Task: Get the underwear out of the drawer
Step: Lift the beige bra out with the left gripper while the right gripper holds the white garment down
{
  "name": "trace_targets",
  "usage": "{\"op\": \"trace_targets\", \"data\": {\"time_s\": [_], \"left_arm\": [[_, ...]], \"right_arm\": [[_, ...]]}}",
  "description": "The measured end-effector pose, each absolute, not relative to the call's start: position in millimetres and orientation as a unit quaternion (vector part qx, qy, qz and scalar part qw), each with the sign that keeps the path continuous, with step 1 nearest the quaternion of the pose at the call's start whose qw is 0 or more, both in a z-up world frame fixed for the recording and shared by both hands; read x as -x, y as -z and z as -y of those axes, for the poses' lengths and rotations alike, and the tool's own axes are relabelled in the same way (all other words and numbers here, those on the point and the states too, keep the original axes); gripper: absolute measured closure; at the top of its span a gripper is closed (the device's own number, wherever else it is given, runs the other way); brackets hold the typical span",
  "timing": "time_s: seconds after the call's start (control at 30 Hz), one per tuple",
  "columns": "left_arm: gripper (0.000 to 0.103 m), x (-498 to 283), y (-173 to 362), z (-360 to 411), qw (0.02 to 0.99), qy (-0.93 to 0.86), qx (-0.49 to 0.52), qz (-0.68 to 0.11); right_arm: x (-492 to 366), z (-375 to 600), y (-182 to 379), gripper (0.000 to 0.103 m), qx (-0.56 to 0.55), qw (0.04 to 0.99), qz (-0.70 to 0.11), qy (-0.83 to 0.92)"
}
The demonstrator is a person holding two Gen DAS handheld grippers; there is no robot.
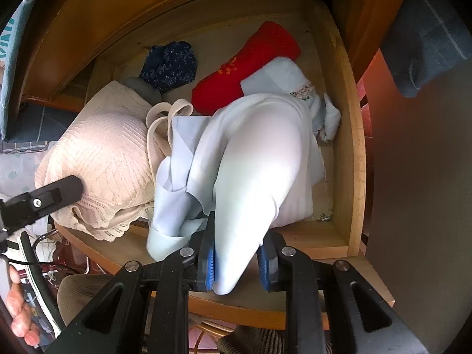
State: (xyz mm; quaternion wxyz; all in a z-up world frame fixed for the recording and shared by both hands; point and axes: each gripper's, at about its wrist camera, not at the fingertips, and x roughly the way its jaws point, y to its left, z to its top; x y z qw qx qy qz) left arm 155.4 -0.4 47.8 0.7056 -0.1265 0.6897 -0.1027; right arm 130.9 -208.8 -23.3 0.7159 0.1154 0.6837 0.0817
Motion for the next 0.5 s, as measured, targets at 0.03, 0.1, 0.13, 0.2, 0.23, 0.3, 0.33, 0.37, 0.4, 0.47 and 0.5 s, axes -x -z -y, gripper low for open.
{"op": "trace_targets", "data": {"time_s": [0.03, 0.1, 0.13, 0.2, 0.23, 0.3, 0.33, 0.37, 0.4, 0.47, 0.5], "left_arm": [[0.043, -157.5, -48.8, 0.9, 0.708, 0.103, 0.129, -0.687], [0.042, -162.0, -45.5, 4.5, 0.707, 0.108, 0.120, -0.688], [0.042, -163.8, -42.1, 6.4, 0.702, 0.107, 0.114, -0.695], [0.042, -164.1, -42.8, 7.2, 0.692, 0.110, 0.124, -0.702], [0.042, -164.5, -44.9, 8.2, 0.696, 0.110, 0.123, -0.699], [0.042, -165.1, -51.7, 10.2, 0.712, 0.102, 0.104, -0.687], [0.042, -166.0, -53.9, 11.2, 0.716, 0.107, 0.098, -0.683], [0.042, -166.4, -53.8, 11.3, 0.715, 0.109, 0.098, -0.683], [0.042, -167.7, -52.4, 11.5, 0.715, 0.108, 0.098, -0.684], [0.042, -170.1, -44.1, 15.1, 0.709, 0.109, 0.096, -0.690], [0.042, -170.6, -39.5, 18.4, 0.705, 0.112, 0.092, -0.694]], "right_arm": [[-131.1, 209.3, 23.2, 0.080, -0.117, 0.716, -0.683, -0.082], [-131.2, 210.0, 23.8, 0.079, -0.120, 0.715, -0.684, -0.083], [-130.3, 210.8, 23.7, 0.079, -0.120, 0.715, -0.684, -0.083], [-129.0, 211.6, 23.2, 0.079, -0.120, 0.715, -0.684, -0.085], [-129.0, 212.9, 22.8, 0.079, -0.123, 0.716, -0.682, -0.085], [-129.2, 215.2, 24.0, 0.079, -0.131, 0.713, -0.683, -0.087], [-129.5, 215.4, 24.1, 0.079, -0.133, 0.712, -0.684, -0.087], [-129.4, 215.5, 24.9, 0.079, -0.135, 0.709, -0.686, -0.088], [-129.3, 215.0, 24.4, 0.079, -0.133, 0.709, -0.687, -0.089], [-129.6, 215.0, 22.8, 0.078, -0.129, 0.711, -0.685, -0.089], [-129.5, 215.6, 22.6, 0.078, -0.132, 0.711, -0.685, -0.090]]}}
